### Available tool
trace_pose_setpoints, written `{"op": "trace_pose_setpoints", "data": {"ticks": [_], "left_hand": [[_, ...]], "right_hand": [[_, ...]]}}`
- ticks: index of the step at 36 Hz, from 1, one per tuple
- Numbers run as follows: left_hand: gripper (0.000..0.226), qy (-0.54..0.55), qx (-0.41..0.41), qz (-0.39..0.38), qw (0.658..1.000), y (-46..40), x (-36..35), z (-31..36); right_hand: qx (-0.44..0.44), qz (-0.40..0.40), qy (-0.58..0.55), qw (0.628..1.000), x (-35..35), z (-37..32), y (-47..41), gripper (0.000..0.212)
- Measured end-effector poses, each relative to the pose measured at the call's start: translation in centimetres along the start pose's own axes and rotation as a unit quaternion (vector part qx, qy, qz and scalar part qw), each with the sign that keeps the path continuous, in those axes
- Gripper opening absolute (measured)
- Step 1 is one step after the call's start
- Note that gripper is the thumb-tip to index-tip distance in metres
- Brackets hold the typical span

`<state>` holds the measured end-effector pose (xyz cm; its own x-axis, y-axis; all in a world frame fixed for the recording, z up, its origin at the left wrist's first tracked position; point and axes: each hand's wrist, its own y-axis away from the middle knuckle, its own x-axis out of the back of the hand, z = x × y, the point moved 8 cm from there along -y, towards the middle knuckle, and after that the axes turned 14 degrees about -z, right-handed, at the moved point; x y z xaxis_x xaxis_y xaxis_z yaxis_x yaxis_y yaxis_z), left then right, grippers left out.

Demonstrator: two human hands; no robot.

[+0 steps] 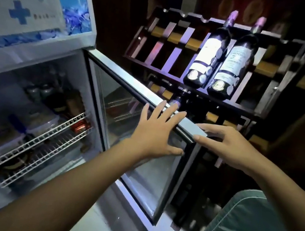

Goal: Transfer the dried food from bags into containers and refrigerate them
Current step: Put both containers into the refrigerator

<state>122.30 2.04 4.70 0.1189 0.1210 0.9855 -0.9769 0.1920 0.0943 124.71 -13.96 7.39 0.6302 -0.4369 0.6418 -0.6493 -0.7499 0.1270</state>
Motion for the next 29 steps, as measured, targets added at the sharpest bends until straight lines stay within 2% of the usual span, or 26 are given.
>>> {"op": "trace_pose_setpoints", "data": {"ticks": [4, 8, 11, 14, 17, 22, 27, 29], "left_hand": [[0.108, 0.061, -0.019, -0.01, 0.998, 5.7, -0.1, -1.7], [0.1, 0.14, -0.031, 0.008, 0.99, 13.1, -0.1, -4.3], [0.093, 0.22, 0.005, 0.033, 0.975, 18.5, -0.6, -6.8], [0.088, 0.293, 0.061, 0.082, 0.951, 23.4, -1.2, -9.5], [0.084, 0.345, 0.116, 0.159, 0.918, 28.2, -2.1, -12.3], [0.079, 0.36, 0.227, 0.26, 0.867, 35.4, -3.8, -17.1], [0.069, 0.384, 0.292, 0.33, 0.811, 39.9, -5.3, -20.8], [0.074, 0.377, 0.314, 0.37, 0.789, 41.3, -5.5, -22.1]], "right_hand": [[0.043, -0.086, 0.013, 0.995, -2.7, -1.7, -0.5, 0.048], [0.105, -0.184, 0.056, 0.976, -7.0, -5.1, -1.9, 0.057], [0.153, -0.21, 0.095, 0.961, -10.3, -8.6, -3.8, 0.067], [0.211, -0.2, 0.188, 0.938, -14.2, -12.3, -6.3, 0.075], [0.258, -0.195, 0.231, 0.918, -18.8, -15.3, -8.8, 0.077], [0.305, -0.149, 0.234, 0.911, -25.4, -19.7, -12.4, 0.082], [0.338, -0.096, 0.211, 0.912, -30.6, -23.0, -15.3, 0.084], [0.35, -0.08, 0.206, 0.91, -32.3, -24.1, -16.6, 0.084]]}}
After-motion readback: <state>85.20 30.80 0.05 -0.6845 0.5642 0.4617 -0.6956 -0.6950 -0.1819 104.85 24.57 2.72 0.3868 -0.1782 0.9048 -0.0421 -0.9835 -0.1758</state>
